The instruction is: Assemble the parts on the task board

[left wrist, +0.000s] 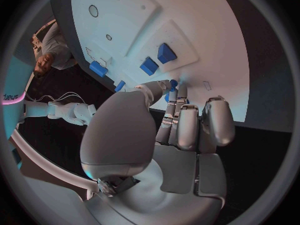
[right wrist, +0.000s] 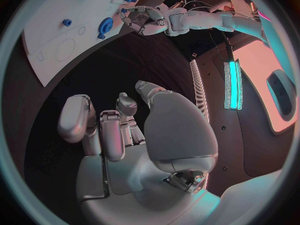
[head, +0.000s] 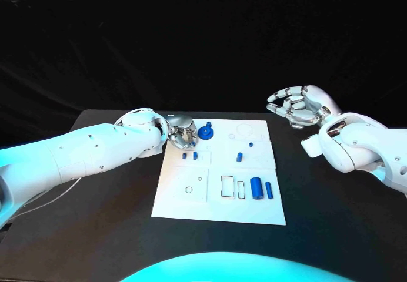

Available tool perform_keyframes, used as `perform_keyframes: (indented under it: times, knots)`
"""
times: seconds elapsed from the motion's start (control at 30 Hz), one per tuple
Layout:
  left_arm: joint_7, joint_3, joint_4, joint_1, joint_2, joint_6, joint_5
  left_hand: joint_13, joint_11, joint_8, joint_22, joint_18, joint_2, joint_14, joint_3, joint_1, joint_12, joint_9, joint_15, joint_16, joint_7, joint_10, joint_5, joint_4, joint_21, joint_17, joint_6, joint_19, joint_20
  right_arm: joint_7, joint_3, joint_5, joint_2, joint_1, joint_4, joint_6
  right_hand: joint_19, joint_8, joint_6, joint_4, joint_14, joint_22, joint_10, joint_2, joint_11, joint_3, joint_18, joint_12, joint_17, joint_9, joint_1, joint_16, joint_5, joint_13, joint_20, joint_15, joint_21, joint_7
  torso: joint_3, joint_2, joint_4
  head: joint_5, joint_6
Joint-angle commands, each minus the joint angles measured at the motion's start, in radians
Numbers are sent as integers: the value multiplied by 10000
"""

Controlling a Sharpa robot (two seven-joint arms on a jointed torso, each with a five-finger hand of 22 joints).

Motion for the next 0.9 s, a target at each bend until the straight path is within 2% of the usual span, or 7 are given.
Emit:
perform_keyframes:
  times: [0.03, 0.43, 0.57, 0.83, 0.9]
  knots:
    - [5, -8, -6, -8, -14, 67, -31, -26, 6, -50, -22, -111, -29, 2, 59, -124, -94, -13, 91, -31, -27, -103, -41, 19, -45, -22, -48, -58, 58, 65, 2, -109, -1, -6, 16, 62, -23, 47, -50, 46, 446, 14, 66, 47, 29, -7, 54, 56, 391, -12, 54, -32, -10, 0, 14, -68, -29, -15, 4, -9, -1, -2, -7]
    - [153, -7, 5, -9, -48, -166, 102, -87, 90, -121, -74, -100, -116, -39, 11, -252, -286, -43, 164, -66, -28, -320, -37, 43, -83, -145, -48, -91, 121, 60, 2, -109, 1, -6, 4, 52, -10, 55, -55, 64, 453, -1, 91, 41, 16, -17, 57, 9, 387, -24, 61, -42, -13, -88, 0, -83, -57, -27, 5, -13, -2, 28, 3]
    - [183, -6, 6, -9, -49, -230, 144, -113, 134, -272, -123, -89, -208, -50, -104, -381, -374, -108, 209, -63, -115, -459, -40, 91, -118, -171, -244, -118, 168, 57, 2, -109, 1, -6, -1, 49, -10, 55, -55, 64, 453, -1, 91, 41, 16, -17, 57, 9, 387, -24, 61, -42, -13, -88, 0, -83, -57, -27, 7, -8, -3, 19, 14]
    - [260, 6, -61, -9, -95, -523, 357, -150, 177, -456, -411, -23, -190, -84, -137, -319, -478, -197, 245, -87, -32, -639, -17, 40, -315, -275, -464, -260, 202, -191, 2, -267, 4, -5, -47, 282, -42, 51, -70, 48, 434, -73, 2, 29, 15, -12, 73, -97, 320, -29, 88, -79, -14, -209, -3, -84, -130, -28, 2, -9, -4, -29, 15]
    - [364, 14, -62, -9, -147, -732, 567, -160, 190, -501, -464, -13, -185, -89, -147, -313, -499, -219, 251, -90, -8, -683, -13, 35, -352, -287, -524, -285, 212, -319, 2, -409, 6, -5, -74, 422, -177, 62, -59, -67, 372, -327, -675, 40, 12, 117, 128, -871, 174, -40, 292, -175, -58, -977, -6, -80, -403, -13, 0, -9, -2, -44, 60]
